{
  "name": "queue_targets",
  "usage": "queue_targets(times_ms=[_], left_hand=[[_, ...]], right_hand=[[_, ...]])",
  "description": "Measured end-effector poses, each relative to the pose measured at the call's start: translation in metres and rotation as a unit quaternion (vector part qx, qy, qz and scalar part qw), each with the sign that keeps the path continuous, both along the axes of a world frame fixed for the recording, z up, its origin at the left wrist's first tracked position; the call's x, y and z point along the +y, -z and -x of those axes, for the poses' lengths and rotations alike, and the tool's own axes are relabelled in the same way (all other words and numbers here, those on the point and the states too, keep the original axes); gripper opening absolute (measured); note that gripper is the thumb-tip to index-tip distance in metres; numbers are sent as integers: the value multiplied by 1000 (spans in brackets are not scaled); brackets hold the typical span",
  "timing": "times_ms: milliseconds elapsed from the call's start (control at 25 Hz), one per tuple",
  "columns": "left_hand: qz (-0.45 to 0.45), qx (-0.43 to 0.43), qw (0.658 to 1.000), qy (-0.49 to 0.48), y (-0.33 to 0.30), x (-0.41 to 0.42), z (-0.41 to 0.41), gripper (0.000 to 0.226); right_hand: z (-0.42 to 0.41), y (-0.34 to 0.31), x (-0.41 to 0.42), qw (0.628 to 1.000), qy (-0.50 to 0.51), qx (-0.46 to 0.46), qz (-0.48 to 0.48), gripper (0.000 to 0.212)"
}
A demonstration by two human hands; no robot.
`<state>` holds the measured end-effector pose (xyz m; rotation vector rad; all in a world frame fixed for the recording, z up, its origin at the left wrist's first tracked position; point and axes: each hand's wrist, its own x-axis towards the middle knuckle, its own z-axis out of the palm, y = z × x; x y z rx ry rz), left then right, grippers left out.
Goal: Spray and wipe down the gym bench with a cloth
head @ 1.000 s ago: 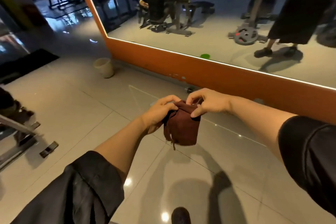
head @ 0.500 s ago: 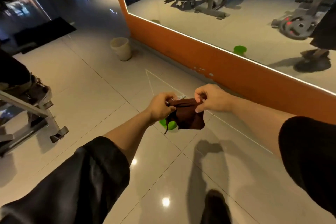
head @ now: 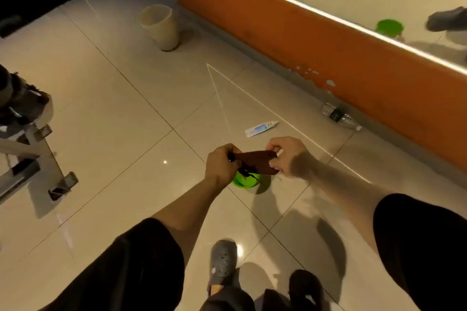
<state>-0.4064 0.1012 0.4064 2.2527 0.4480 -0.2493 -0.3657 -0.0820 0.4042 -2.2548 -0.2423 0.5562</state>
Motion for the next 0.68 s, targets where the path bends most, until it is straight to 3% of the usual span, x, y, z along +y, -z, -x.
queue_targets(times_ms=[160, 320, 400, 560, 680], left_hand=[[57, 39, 997, -28, 117, 44, -35, 31], [90, 42, 994, -53, 186, 70, -53, 29], [107, 63, 992, -39, 207, 80, -50, 30], [149, 226, 959, 87, 225, 86, -29, 57], [119, 254, 956, 91, 213, 92, -36, 52]], right_hand=[[-30, 121, 45, 999, -29, 12, 31, 16], [-37, 190, 76, 1000, 10, 15, 7, 25], [-36, 209, 87, 999, 2, 33, 16, 29], [-29, 225, 87, 978, -66, 128, 148, 54], [-35, 203, 79, 966, -82, 163, 186, 47]])
